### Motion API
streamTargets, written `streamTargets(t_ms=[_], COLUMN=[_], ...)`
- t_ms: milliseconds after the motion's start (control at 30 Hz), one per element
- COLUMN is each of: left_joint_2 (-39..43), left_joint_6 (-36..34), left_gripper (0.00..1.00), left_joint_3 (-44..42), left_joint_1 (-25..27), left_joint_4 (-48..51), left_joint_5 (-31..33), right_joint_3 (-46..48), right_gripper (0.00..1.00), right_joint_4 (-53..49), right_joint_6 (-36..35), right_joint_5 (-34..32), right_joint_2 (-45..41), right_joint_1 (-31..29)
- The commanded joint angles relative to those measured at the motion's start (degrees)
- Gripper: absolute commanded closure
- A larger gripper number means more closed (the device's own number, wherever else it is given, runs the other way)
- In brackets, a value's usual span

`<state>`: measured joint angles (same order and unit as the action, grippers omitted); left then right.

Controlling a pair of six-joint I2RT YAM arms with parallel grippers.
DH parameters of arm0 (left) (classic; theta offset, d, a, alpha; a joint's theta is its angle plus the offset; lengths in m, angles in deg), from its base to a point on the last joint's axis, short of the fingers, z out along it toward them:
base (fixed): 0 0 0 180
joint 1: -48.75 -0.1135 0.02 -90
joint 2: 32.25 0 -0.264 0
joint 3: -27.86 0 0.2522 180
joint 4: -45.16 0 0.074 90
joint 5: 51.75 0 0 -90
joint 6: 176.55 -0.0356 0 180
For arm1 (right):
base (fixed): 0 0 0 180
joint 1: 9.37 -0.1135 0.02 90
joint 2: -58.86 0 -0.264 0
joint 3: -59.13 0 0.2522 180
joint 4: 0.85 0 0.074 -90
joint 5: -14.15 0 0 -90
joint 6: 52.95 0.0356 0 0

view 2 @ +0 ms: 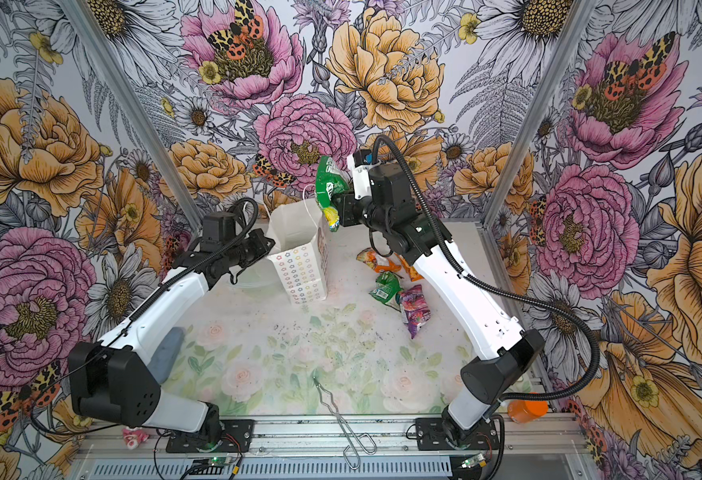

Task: Place the snacks into the paper bag
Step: 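Lift the green FOX'S packet and carry it toward the bag mouth, then lower the green FOX'S packet into the paper bag with the right gripper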

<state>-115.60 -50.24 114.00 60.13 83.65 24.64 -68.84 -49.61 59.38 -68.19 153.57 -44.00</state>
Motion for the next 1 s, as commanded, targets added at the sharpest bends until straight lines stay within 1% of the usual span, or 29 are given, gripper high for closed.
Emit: streamTargets(t_ms=[0, 200, 333, 433, 600, 967], left_joint_2=[1.83, 1.88, 1.92, 2.10, 2.14, 2.07], left_joint_6=[0.60, 0.73, 0.69, 0.68, 0.60, 0.73], left_gripper=[1.00, 1.00, 1.00, 1.00, 1.00, 1.00], left_joint_3=[-0.74, -0.92, -0.99, -1.08, -1.15, -1.16], left_joint_1=[0.10, -0.06, 0.09, 0.07, 0.00, -0.05], left_joint_4=[-1.39, -1.41, -1.37, -1.42, -1.37, -1.72], left_joint_5=[-0.94, -0.85, -0.77, -0.72, -0.72, -1.05], right_joint_3=[-4.35, -12.99, -18.45, -21.00, -22.39, -20.92], right_gripper=[1.00, 1.00, 1.00, 1.00, 1.00, 1.00], right_joint_4=[7.09, 9.07, 9.18, 9.34, 9.60, 9.52], right_joint_6=[1.26, 3.78, 5.39, 6.29, 6.59, 6.72], right_joint_5=[-0.98, -1.53, -0.49, -1.21, -3.72, -8.42], right_joint_2=[3.46, 12.26, 18.00, 20.99, 23.78, 26.21], right_joint_1=[-2.82, -6.47, -7.25, -7.38, -7.38, -7.29])
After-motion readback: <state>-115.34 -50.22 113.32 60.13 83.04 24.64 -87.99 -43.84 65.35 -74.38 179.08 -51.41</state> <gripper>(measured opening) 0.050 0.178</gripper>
